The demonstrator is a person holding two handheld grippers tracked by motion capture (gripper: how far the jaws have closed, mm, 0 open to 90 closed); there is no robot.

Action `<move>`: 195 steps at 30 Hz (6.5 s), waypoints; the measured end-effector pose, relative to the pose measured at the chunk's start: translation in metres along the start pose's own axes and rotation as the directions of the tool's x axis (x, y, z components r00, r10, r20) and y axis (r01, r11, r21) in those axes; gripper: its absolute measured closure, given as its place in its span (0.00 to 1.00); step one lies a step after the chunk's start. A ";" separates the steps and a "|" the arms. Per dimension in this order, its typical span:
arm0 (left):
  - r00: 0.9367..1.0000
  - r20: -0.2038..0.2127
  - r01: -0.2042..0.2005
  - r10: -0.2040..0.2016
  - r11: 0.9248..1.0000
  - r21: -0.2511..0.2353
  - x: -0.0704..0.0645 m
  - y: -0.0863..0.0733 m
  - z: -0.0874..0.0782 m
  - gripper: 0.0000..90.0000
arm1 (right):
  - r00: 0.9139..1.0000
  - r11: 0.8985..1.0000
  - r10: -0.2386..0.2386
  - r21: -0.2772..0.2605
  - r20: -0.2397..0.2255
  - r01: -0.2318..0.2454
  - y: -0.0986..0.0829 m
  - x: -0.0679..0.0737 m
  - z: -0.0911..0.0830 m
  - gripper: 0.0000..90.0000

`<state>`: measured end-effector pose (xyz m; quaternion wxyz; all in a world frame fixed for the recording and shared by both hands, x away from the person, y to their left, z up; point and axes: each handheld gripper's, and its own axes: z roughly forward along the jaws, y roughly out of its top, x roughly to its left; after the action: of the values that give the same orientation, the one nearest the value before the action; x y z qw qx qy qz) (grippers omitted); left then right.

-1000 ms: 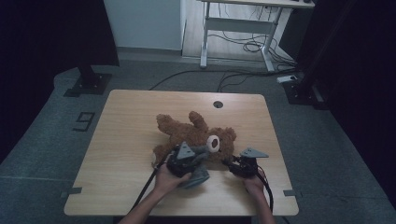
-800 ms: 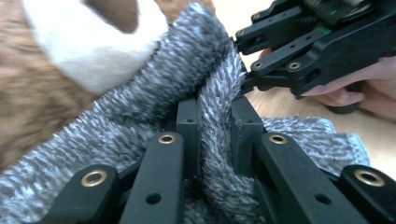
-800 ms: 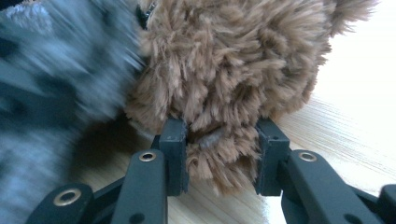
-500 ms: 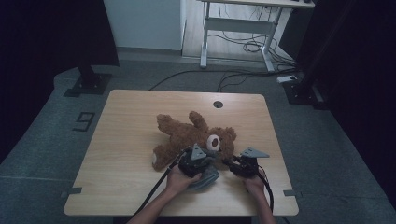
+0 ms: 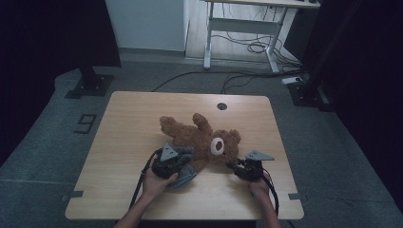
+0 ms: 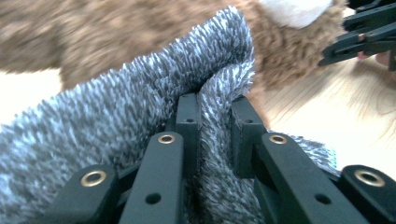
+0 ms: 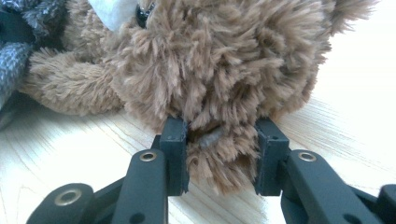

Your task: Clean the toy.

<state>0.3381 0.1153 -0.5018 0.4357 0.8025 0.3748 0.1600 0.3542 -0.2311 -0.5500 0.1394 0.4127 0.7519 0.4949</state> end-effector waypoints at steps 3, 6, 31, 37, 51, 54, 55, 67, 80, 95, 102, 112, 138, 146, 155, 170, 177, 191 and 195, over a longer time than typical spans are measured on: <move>0.999 -0.026 0.023 -0.023 1.000 0.006 0.014 -0.006 -0.009 0.85 | 1.000 1.000 -0.001 0.001 0.000 0.001 0.000 0.000 0.000 0.71; 0.997 -0.046 0.054 -0.054 0.999 0.002 0.028 -0.011 -0.017 0.85 | 1.000 1.000 -0.001 0.003 -0.002 0.001 0.000 0.000 0.000 0.70; 0.995 0.022 -0.092 0.093 0.996 -0.020 -0.019 0.088 0.016 0.85 | 1.000 1.000 -0.005 0.006 -0.005 0.005 0.000 -0.001 0.000 0.70; 0.993 0.070 -0.096 0.097 0.995 -0.020 -0.033 0.116 0.042 0.85 | 1.000 1.000 -0.005 0.007 -0.006 0.005 0.000 -0.001 0.000 0.70; 0.985 0.096 -0.146 0.143 0.989 0.019 -0.062 0.128 0.088 0.85 | 1.000 1.000 0.001 0.012 -0.003 0.000 0.000 -0.001 0.000 0.70; 0.986 0.088 -0.142 0.139 0.990 0.025 -0.057 0.125 0.086 0.85 | 1.000 1.000 -0.004 0.015 -0.002 0.004 0.000 -0.001 0.000 0.70; 0.987 0.087 -0.138 0.135 0.990 0.026 -0.054 0.123 0.084 0.85 | 1.000 1.000 -0.007 0.018 0.000 0.007 0.000 -0.001 0.000 0.70; 0.996 0.003 -0.093 0.093 0.994 0.053 -0.014 0.099 0.060 0.85 | 1.000 1.000 -0.009 0.023 -0.002 0.009 0.000 0.000 0.000 0.71; 0.988 -0.134 -0.074 0.079 0.996 0.042 0.023 0.086 0.013 0.86 | 1.000 1.000 -0.004 0.016 0.003 0.004 0.000 0.000 0.000 0.71; 0.986 0.080 -0.144 0.143 0.990 -0.002 -0.055 0.143 0.062 0.87 | 1.000 1.000 -0.002 0.015 0.002 0.002 0.000 0.000 0.000 0.71; 0.979 0.095 -0.182 0.178 0.983 0.032 -0.078 0.151 0.096 0.87 | 1.000 1.000 0.003 0.014 0.000 -0.003 0.000 -0.001 0.000 0.71; 0.982 0.089 -0.175 0.167 0.982 0.078 -0.071 0.139 0.106 0.87 | 1.000 1.000 0.009 0.025 0.004 -0.009 0.000 0.000 0.001 0.72; 0.998 -0.057 -0.023 0.024 1.000 0.017 0.019 0.089 0.033 0.87 | 1.000 0.999 0.017 0.034 0.009 -0.018 0.001 -0.001 0.002 0.72; 0.992 -0.128 -0.009 0.012 1.000 0.019 0.041 0.068 0.019 0.87 | 1.000 0.999 0.019 0.035 0.009 -0.019 0.000 -0.001 0.002 0.73; 0.982 -0.181 0.070 -0.058 0.996 0.063 0.078 0.033 0.006 0.87 | 1.000 0.999 0.022 0.035 0.004 -0.022 0.000 -0.001 0.002 0.73; 0.990 -0.134 0.049 -0.050 0.999 -0.006 0.069 0.054 -0.024 0.87 | 1.000 0.999 0.024 0.038 0.003 -0.025 0.000 -0.002 0.002 0.73; 0.997 -0.057 -0.049 0.047 0.998 -0.038 0.024 0.103 -0.013 0.87 | 1.000 0.999 0.025 0.038 0.004 -0.025 0.000 -0.001 0.002 0.73; 0.988 0.048 -0.152 0.148 0.982 0.114 -0.036 0.143 0.101 0.87 | 1.000 0.999 0.022 0.038 0.005 -0.022 0.000 -0.001 0.001 0.73; 0.993 0.069 -0.105 0.096 0.986 0.133 -0.028 0.135 0.105 0.87 | 1.000 0.999 0.022 0.043 0.007 -0.022 0.000 -0.001 0.001 0.73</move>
<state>0.4427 -0.0121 -0.4486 0.3828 0.8529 0.3300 0.1307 0.3553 -0.2310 -0.5512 0.1276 0.4253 0.7573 0.4789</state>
